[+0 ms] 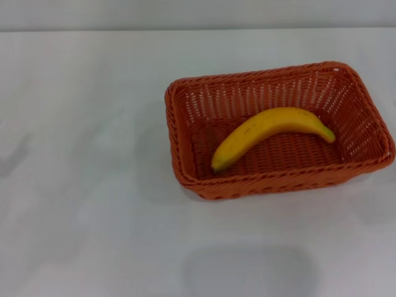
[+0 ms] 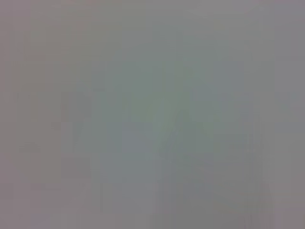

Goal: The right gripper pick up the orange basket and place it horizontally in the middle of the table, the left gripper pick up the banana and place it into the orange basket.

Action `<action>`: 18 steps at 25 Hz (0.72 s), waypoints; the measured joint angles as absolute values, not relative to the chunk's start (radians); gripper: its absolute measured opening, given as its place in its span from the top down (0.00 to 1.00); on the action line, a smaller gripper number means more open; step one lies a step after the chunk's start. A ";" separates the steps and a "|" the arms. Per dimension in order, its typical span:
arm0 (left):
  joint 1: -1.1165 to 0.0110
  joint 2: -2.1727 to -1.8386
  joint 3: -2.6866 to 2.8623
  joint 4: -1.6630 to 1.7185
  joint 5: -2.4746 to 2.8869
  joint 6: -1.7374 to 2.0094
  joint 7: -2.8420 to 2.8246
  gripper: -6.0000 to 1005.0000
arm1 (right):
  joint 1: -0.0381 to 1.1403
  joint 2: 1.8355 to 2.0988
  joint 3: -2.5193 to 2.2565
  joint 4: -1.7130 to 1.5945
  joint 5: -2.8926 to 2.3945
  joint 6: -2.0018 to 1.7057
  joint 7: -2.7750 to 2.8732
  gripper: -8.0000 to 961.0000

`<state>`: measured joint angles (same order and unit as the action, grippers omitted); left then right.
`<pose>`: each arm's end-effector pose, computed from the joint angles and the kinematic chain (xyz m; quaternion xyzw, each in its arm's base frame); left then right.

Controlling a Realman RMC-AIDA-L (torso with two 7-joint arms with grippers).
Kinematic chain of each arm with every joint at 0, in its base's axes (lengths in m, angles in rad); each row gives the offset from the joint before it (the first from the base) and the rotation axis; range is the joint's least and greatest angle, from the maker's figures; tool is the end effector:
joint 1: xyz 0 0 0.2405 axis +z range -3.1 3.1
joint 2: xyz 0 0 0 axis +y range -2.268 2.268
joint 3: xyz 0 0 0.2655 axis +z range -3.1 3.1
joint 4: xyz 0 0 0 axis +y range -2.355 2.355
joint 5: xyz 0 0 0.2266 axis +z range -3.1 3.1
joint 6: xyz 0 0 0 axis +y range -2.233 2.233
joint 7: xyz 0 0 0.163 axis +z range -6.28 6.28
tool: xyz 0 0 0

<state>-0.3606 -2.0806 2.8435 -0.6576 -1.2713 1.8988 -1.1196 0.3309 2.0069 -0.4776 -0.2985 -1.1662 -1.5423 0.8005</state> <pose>-0.3601 0.2643 0.1266 -0.7093 -0.1864 -0.4670 0.4940 0.3567 0.3260 0.0846 -0.6954 0.1857 0.4507 0.5281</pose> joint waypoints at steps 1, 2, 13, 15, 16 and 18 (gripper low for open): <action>-0.326 -2.080 2.843 -0.630 -1.293 1.895 -1.083 0.11 | 0.335 2.007 -0.475 -0.266 -1.152 -1.542 0.770 0.18; -0.305 -2.079 2.843 -0.610 -1.307 1.892 -1.055 0.11 | 0.338 2.007 -0.474 -0.237 -1.137 -1.542 0.739 0.18; -0.254 -2.079 2.841 -0.475 -1.394 1.819 -0.948 0.11 | 0.355 2.009 -0.468 -0.142 -1.077 -1.541 0.606 0.18; -0.259 -2.079 2.841 -0.444 -1.409 1.815 -0.934 0.11 | 0.356 2.007 -0.467 -0.145 -1.060 -1.540 0.602 0.18; -0.265 -2.078 2.841 -0.436 -1.412 1.809 -0.927 0.11 | 0.355 2.006 -0.466 -0.146 -1.051 -1.540 0.600 0.18; -0.277 -2.077 2.841 -0.418 -1.413 1.795 -0.915 0.11 | 0.350 2.005 -0.462 -0.146 -1.041 -1.540 0.593 0.18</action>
<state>-0.2773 -2.0769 2.8409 -0.4178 -1.4134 1.7946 -0.9150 0.3496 2.0049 -0.4618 -0.1461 -1.0410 -1.5399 0.5928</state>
